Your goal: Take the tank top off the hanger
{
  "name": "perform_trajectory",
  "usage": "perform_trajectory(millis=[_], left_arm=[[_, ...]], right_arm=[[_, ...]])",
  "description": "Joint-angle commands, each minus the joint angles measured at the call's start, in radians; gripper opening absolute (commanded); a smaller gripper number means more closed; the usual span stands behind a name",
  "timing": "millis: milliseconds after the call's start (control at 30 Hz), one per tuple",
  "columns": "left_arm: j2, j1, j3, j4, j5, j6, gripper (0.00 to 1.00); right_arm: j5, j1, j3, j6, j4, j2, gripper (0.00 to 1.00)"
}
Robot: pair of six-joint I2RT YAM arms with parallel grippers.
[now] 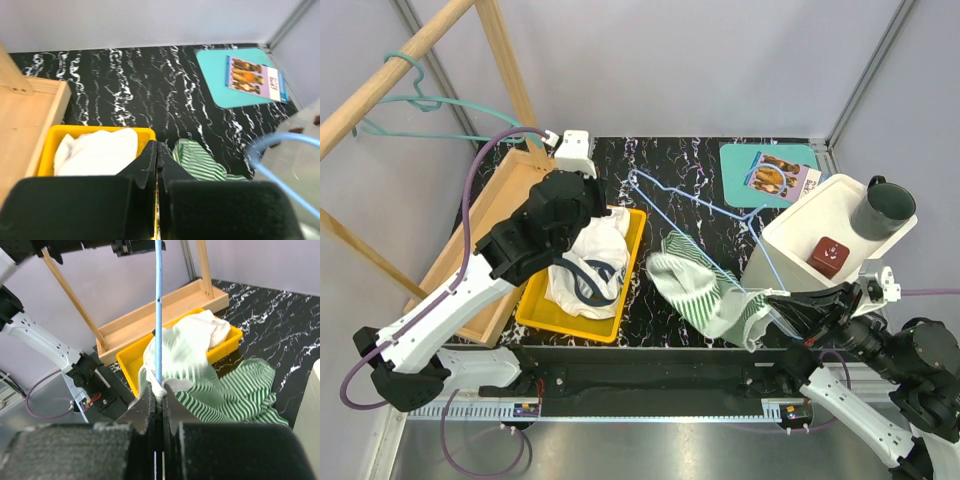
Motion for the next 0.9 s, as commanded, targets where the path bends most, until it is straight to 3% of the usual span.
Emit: perform_trajectory(millis=[0, 233, 267, 333, 367, 467, 633, 867], left_arm=[[-0.037, 0.009, -0.006, 0.03, -0.006, 0.0, 0.0], [-0.076, 0.01, -0.011, 0.034, 0.204, -0.013, 0.03], [-0.086, 0.009, -0.009, 0.04, 0.296, -0.012, 0.19], [-0.114, 0.01, -0.008, 0.072, 0.484, -0.009, 0.35], [-0.123, 0.009, -0.009, 0.09, 0.548, -0.013, 0.51], [-0.148, 0.009, -0.029, 0.184, 0.724, -0.082, 0.63], [-0.126, 0.009, -0.063, 0.346, 0.755, -0.182, 0.66], [0.028, -0.005, 0.023, 0.38, 0.671, -0.239, 0.63]], right_arm=[[0.05, 0.0, 0.019, -0.005, 0.173, 0.028, 0.0], [0.053, 0.0, 0.049, -0.067, 0.274, 0.234, 0.0], [0.06, 0.0, 0.054, -0.082, 0.288, 0.284, 0.0], [0.087, 0.0, 0.068, -0.093, 0.302, 0.33, 0.0], [0.09, 0.0, 0.071, -0.105, 0.32, 0.37, 0.0], [0.085, 0.0, 0.054, -0.12, 0.392, 0.413, 0.0], [0.061, -0.002, 0.008, -0.107, 0.509, 0.467, 0.0], [0.07, 0.0, 0.028, -0.12, 0.566, 0.537, 0.0]])
